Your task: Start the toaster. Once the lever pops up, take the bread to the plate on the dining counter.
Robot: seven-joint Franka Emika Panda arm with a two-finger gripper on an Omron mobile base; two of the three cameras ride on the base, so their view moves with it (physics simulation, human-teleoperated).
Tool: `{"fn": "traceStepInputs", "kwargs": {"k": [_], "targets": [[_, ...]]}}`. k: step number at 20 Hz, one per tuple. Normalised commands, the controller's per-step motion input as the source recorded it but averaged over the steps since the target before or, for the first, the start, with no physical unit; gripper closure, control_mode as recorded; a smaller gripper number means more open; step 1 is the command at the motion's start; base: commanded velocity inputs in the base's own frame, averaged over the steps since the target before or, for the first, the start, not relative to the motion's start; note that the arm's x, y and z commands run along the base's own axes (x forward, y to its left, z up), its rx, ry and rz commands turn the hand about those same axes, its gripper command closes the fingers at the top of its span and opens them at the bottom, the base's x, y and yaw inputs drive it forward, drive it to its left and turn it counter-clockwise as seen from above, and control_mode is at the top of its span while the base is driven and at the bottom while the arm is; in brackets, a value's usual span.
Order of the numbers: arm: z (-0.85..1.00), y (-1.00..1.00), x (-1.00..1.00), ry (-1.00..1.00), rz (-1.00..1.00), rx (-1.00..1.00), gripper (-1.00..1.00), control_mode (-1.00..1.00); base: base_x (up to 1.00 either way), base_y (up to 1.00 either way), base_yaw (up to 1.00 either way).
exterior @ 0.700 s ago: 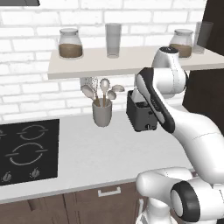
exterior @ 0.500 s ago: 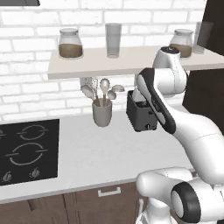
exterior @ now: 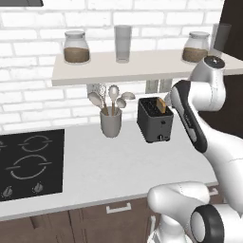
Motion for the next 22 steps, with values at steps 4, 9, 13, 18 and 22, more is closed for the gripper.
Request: {"fn": "traceStepInputs", "kwargs": {"k": [4, 9, 13, 18, 22], "targets": [[0.04, -0.51, 0.06, -0.24, -0.09, 0.03, -1.0, -1.0, 0.0, 0.0, 0.0], [0.0, -0.1, 0.01, -0.05, -0.01, 0.01, -1.0, -1.0, 0.0, 0.0, 0.0], [-0.39, 0.16, 0.05, 0.17, 0.0, 0.0, -1.0, -1.0, 0.0, 0.0, 0.0], [-0.88, 0.3, 0.29, 0.14, 0.0, 0.0, -1.0, -1.0, 0.0, 0.0, 0.0], [-0.46, 0.09, 0.46, 0.07, 0.0, 0.0, -1.0, -1.0, 0.0, 0.0, 0.0]]}}
